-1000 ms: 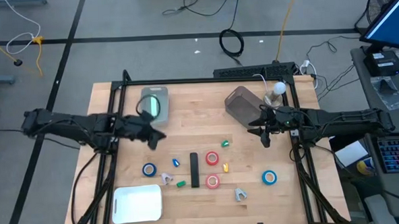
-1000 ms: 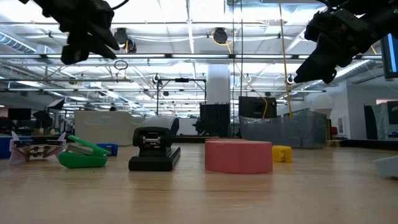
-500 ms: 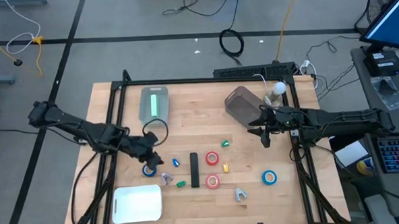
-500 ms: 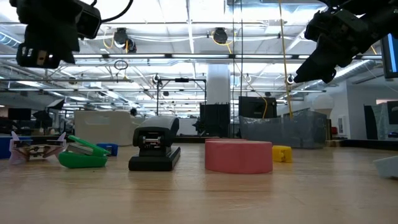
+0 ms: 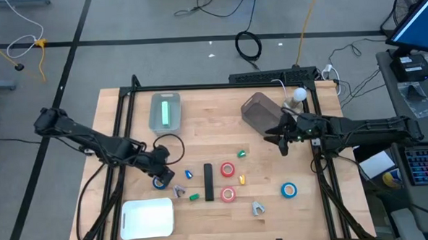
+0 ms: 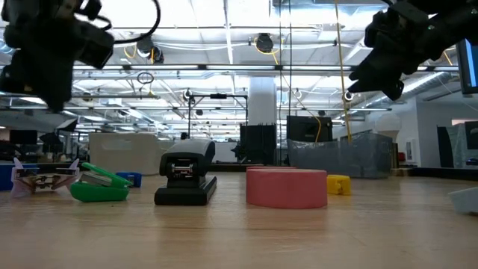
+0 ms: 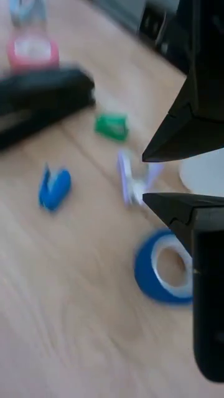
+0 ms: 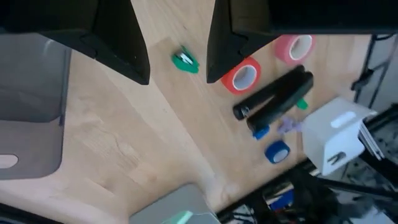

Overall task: Pick and place Stapler, Stapler remover, tape
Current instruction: Put the black stapler into the gray bin

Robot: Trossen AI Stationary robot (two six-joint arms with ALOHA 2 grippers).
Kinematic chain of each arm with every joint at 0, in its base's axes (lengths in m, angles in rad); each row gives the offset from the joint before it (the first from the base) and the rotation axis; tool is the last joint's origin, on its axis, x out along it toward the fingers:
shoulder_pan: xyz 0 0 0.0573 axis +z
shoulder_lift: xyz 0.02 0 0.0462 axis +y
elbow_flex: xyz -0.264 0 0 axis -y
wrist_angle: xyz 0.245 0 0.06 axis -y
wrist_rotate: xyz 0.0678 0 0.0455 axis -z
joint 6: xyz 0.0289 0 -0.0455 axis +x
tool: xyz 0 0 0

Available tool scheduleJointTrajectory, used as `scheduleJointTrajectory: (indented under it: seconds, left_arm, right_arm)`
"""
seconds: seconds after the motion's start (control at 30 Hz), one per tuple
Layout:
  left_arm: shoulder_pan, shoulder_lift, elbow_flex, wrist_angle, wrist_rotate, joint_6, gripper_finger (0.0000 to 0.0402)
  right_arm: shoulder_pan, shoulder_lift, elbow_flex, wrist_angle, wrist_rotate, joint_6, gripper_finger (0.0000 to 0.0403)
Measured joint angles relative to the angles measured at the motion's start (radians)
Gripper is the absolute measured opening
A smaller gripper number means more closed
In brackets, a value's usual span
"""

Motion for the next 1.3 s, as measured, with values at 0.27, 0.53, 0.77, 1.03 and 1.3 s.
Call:
scheduleJointTrajectory:
  seconds: [0.27, 0.53, 0.77, 1.03, 1.3]
  left_arm:
    - [-0.032, -0.070, 0.000, -0.189, -0.048, -0.023, 0.0090]
    - [-0.065, -0.245, 0.000, -0.299, -0.304, 0.047, 0.0090]
    - [-0.089, -0.407, 0.000, -0.331, -0.440, 0.157, 0.0090]
    - [-0.092, -0.559, 0.000, -0.346, -0.492, 0.325, 0.0090]
    - [-0.092, -0.668, -0.021, -0.300, -0.508, 0.469, 0.0090]
  right_arm:
    - [-0.001, 0.003, 0.000, 0.136, -0.012, 0.069, 0.0151]
    - [0.045, 0.102, 0.001, 0.467, -0.104, 0.049, 0.0151]
    - [0.148, 0.303, 0.091, 0.615, -0.062, 0.030, 0.0136]
    - [0.268, 0.515, 0.354, 0.521, 0.043, -0.088, 0.0116]
    - [0.375, 0.710, 0.642, 0.193, 0.192, -0.087, 0.0116]
